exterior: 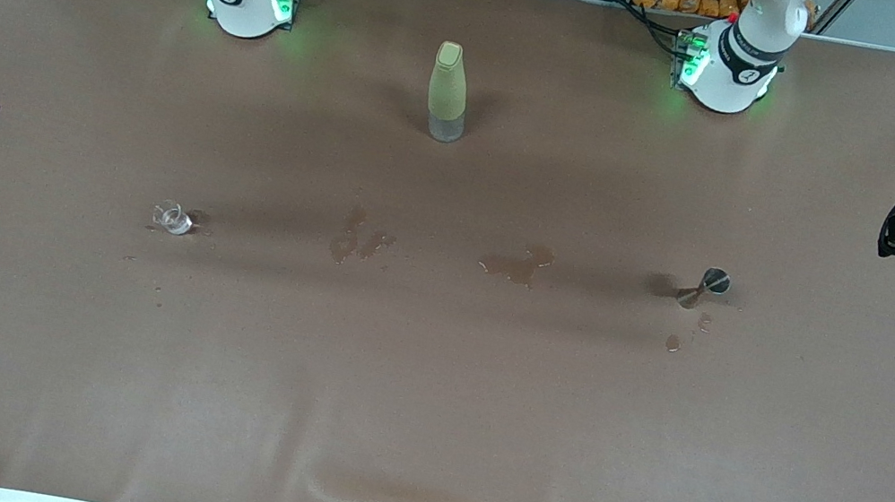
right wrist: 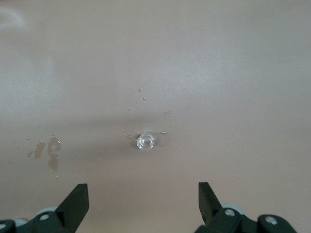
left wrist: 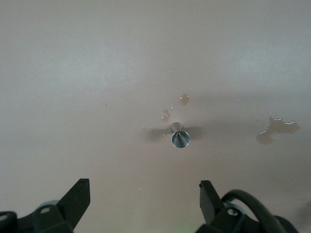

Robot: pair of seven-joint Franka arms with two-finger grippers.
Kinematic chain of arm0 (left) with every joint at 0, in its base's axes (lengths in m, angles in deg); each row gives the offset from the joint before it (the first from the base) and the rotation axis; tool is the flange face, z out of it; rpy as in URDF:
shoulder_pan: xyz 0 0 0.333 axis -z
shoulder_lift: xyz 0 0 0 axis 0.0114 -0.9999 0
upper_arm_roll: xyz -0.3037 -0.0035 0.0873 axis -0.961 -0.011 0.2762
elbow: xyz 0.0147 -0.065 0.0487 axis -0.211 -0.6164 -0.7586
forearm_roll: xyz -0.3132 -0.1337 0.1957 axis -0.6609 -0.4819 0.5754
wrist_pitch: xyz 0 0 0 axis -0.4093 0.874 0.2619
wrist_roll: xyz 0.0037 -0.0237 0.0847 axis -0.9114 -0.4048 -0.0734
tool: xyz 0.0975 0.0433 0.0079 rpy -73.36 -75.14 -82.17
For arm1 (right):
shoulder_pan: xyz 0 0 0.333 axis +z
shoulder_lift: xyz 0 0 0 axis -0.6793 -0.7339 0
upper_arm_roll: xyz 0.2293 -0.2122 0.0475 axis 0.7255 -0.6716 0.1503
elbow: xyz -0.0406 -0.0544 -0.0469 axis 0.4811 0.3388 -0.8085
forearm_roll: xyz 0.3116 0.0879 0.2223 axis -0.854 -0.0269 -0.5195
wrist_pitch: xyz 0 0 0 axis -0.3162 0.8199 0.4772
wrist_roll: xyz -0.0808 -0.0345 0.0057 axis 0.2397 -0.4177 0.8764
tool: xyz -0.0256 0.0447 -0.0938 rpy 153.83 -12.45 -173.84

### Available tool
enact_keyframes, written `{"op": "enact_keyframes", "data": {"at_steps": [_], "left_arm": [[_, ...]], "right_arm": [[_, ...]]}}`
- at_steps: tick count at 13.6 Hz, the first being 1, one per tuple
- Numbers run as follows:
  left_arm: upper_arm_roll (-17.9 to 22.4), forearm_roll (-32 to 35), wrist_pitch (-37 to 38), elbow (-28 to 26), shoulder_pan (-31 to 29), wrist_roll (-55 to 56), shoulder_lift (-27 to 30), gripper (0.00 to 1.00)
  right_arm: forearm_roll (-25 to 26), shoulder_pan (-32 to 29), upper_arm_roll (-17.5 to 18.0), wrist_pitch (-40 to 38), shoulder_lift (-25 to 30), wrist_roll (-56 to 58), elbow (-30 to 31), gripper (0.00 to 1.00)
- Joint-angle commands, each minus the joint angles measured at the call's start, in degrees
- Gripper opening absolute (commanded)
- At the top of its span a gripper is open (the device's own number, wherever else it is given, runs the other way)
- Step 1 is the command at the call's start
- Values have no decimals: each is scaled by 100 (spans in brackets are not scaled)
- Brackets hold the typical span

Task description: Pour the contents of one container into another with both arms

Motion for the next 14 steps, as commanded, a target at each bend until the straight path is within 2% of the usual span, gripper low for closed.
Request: {"op": "enact_keyframes", "data": {"at_steps": [1,11,14], "left_arm": [[-50,28,252,93,-34,-41,-12,100],[-50,28,324,93,-78,-85,23,100],[-50,28,333,102,-51,-112,40,100]], "right_arm": [[-57,-65,18,-183,42,136,-100,100],[-48,-82,18,-280,402,462,252,100],[-48,-82,-26,-534,464,489,269,100]]}}
